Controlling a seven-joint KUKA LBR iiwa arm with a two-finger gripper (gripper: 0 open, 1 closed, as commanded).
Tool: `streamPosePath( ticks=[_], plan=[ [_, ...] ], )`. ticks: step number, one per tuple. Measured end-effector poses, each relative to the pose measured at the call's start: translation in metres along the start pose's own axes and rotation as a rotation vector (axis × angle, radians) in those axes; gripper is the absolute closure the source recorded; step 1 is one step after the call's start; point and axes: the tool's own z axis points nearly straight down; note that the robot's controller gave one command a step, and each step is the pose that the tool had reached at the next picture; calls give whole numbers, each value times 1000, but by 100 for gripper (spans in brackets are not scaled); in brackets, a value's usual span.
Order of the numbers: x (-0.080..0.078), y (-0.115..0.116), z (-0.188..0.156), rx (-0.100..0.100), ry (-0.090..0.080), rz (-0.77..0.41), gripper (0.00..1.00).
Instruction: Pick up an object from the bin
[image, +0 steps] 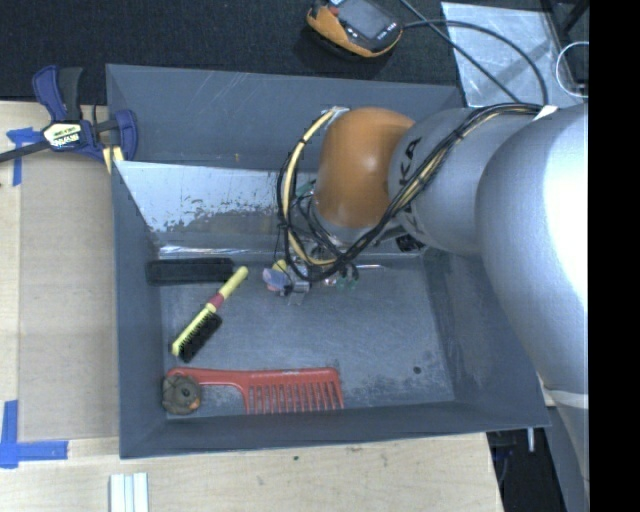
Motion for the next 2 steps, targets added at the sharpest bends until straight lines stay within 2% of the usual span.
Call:
streamPosePath(
  ticks=[2],
  plan=[
    [1, 0, -3, 1, 4, 0, 100]
  ],
)
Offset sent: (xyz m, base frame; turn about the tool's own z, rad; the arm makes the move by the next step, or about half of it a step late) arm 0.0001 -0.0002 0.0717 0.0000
